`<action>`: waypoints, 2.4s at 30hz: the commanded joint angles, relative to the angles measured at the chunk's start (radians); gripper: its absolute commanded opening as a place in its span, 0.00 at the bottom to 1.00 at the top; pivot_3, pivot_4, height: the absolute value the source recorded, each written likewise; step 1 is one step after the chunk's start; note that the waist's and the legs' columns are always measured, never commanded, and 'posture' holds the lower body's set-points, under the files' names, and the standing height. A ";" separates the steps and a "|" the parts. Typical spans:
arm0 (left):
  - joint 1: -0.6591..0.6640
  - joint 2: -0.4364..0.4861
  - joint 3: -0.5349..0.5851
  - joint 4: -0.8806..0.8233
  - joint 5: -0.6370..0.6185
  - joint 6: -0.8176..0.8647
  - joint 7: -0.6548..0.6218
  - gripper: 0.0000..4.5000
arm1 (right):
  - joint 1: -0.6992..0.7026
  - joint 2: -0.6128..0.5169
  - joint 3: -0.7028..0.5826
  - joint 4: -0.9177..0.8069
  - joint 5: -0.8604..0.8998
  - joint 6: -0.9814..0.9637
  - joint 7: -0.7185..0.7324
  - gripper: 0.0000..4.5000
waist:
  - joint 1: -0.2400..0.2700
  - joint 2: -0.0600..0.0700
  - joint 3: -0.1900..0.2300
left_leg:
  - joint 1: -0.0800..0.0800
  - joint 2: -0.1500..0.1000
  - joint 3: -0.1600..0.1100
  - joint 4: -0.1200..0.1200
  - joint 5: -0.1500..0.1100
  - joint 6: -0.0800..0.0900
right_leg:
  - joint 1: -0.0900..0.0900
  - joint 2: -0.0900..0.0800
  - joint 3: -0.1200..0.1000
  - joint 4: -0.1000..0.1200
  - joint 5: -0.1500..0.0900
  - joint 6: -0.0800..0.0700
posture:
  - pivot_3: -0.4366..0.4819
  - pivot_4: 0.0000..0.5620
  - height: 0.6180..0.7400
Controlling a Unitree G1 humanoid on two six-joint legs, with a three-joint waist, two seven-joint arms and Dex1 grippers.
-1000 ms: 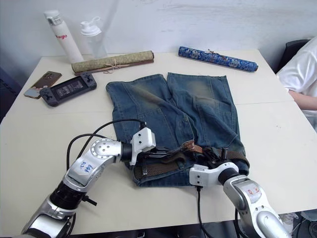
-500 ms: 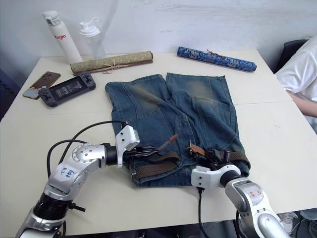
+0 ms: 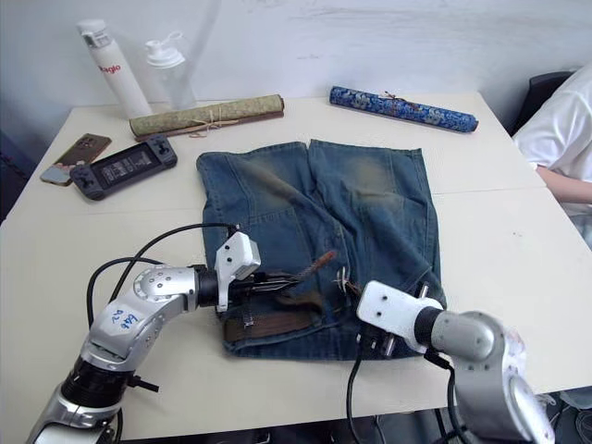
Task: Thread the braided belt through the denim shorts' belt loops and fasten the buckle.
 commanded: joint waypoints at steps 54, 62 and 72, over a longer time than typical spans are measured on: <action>0.019 -0.003 -0.046 -0.066 0.087 0.006 0.052 0.00 | -0.358 0.096 -0.142 0.236 0.829 0.519 -0.626 0.00 | -0.007 0.001 0.000 | -0.003 -0.001 -0.001 -0.003 0.001 0.002 | -0.002 -0.002 -0.001 -0.002 0.000 0.000 | 0.48 0.27 0.97; -0.001 -0.018 -0.083 -0.039 0.101 -0.013 0.052 0.00 | -0.371 0.105 -0.137 0.214 0.875 0.519 -0.674 0.00 | -0.009 0.001 0.000 | -0.003 -0.001 -0.001 -0.003 0.001 0.002 | -0.002 -0.002 -0.001 -0.002 0.000 0.000 | 0.48 0.27 0.97; 0.010 -0.091 -0.014 -0.023 0.085 0.045 0.157 0.00 | -0.348 -0.001 -0.041 0.156 0.846 0.462 -0.716 0.00 | -0.009 0.001 0.001 | -0.004 -0.001 -0.001 -0.003 0.001 0.002 | -0.002 -0.003 -0.001 -0.002 0.000 0.000 | 0.48 0.27 0.97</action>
